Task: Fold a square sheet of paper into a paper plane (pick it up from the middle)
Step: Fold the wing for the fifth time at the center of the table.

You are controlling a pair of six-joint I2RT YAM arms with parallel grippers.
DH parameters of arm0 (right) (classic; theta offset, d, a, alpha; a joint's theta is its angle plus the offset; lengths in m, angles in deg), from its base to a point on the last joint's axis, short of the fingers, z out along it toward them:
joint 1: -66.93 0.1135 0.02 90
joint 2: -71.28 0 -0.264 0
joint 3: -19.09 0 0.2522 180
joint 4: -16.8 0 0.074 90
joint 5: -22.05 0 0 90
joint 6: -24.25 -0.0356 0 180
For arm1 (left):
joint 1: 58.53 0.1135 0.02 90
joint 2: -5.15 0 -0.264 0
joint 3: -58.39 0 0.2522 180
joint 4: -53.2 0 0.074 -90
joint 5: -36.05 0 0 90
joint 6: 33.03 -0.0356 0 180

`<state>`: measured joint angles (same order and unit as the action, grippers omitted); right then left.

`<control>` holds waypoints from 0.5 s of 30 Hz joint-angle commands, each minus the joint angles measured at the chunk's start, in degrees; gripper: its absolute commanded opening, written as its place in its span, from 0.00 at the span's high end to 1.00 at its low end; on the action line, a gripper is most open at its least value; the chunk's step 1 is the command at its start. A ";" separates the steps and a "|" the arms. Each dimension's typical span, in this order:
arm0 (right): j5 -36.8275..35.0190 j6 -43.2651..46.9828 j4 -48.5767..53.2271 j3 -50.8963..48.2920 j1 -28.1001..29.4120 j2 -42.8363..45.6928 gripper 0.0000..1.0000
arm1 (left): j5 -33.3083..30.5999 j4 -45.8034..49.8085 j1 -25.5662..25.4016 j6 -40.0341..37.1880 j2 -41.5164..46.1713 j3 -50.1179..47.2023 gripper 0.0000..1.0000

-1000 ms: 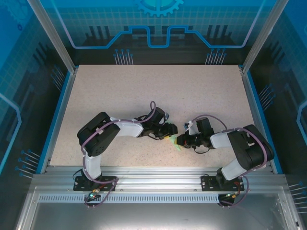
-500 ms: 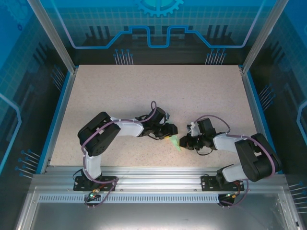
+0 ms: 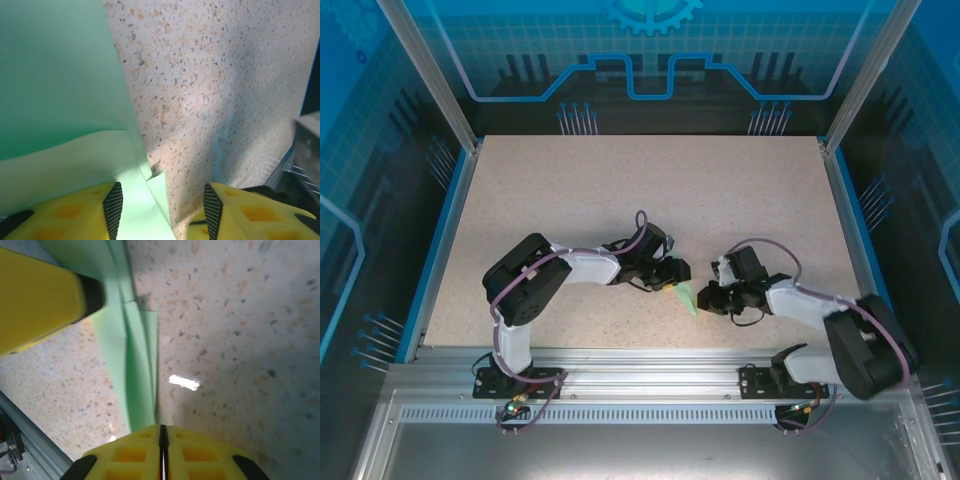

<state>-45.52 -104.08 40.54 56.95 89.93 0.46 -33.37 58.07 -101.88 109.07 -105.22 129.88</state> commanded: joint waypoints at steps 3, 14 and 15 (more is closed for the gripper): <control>2.19 -0.36 2.27 0.10 0.82 9.16 0.85 | 0.08 3.94 -0.22 -1.77 -1.96 0.79 0.50; 12.52 -2.72 -9.24 3.74 2.04 -6.04 0.90 | 0.70 4.34 -0.24 -1.82 -2.64 1.42 0.49; 12.60 -2.47 -9.10 4.43 2.05 -7.28 0.90 | 0.69 4.32 -0.24 -1.82 -2.66 1.42 0.50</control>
<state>-36.69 -106.28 34.53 58.81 91.02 -4.77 -33.04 59.14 -101.88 108.87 -105.55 130.63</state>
